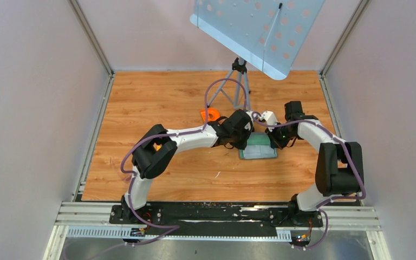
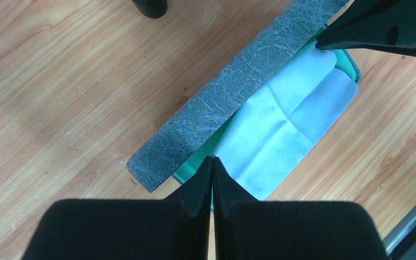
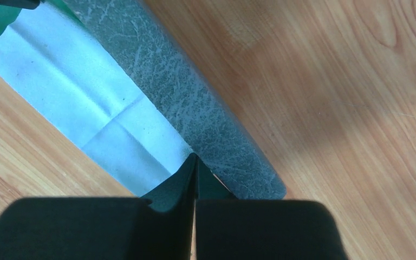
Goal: Organize the sunglasses
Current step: Place the glasses cleaning cloth in the sunglasses case, then move the sunglasses to the center of the board.
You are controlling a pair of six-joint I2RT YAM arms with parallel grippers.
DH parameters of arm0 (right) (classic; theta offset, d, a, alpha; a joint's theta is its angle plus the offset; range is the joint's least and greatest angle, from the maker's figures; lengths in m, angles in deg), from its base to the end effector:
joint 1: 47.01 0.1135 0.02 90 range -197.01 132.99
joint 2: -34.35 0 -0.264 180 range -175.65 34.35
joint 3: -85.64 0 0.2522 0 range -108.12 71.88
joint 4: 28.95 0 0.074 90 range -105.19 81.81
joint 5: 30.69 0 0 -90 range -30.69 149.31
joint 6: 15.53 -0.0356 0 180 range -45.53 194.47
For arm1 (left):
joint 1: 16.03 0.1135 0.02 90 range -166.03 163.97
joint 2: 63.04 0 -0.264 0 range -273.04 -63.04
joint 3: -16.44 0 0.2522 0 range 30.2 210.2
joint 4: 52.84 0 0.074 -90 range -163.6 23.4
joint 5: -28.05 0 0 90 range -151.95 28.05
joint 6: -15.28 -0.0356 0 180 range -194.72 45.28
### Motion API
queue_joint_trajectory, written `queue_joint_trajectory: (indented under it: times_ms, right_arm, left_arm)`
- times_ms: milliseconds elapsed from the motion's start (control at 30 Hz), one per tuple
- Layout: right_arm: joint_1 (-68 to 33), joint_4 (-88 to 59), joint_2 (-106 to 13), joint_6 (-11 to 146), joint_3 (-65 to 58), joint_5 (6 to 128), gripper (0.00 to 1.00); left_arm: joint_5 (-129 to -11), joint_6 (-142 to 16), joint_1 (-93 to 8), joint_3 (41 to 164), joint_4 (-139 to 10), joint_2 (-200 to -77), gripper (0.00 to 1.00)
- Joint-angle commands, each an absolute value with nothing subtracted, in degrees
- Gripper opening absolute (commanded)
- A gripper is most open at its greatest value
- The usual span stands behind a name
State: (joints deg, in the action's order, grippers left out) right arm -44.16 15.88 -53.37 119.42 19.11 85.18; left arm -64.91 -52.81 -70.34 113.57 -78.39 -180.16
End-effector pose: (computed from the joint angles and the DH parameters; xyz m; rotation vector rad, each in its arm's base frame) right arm 0.2866 0.0298 0.1892 -1.1569 2.3009 0.3552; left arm 0.2634 -0.3699 0.1841 0.7164 2.3719 -0.6753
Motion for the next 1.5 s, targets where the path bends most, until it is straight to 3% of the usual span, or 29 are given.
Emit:
queue_joint_trajectory:
  times_ms: [0,333,500,1033,1200,1467]
  right_arm:
    - [-44.9,15.6,-54.6,118.9,18.0,85.0,0.0]
    - [-45.0,15.0,-55.1,118.1,18.2,85.0,0.02]
    - [-45.0,15.2,-52.6,116.5,18.4,84.6,0.15]
    - [-44.9,19.3,-41.6,114.4,22.4,85.0,0.16]
    - [-45.0,23.5,-34.4,114.8,24.3,85.5,0.19]
    - [-44.9,31.8,-22.6,116.2,28.3,90.4,0.28]
  left_arm:
    - [-64.0,-53.9,-70.0,114.6,-78.1,-181.7,0.0]
    - [-64.2,-53.7,-70.0,114.5,-77.9,-182.1,0.0]
    - [-64.1,-53.4,-70.0,114.8,-78.9,-181.1,0.06]
    - [-63.6,-51.4,-71.3,107.8,-76.9,-172.3,0.22]
    - [-62.1,-53.3,-71.8,103.2,-79.2,-165.5,0.26]
    - [-47.4,-55.6,-71.8,90.6,-88.9,-145.7,0.38]
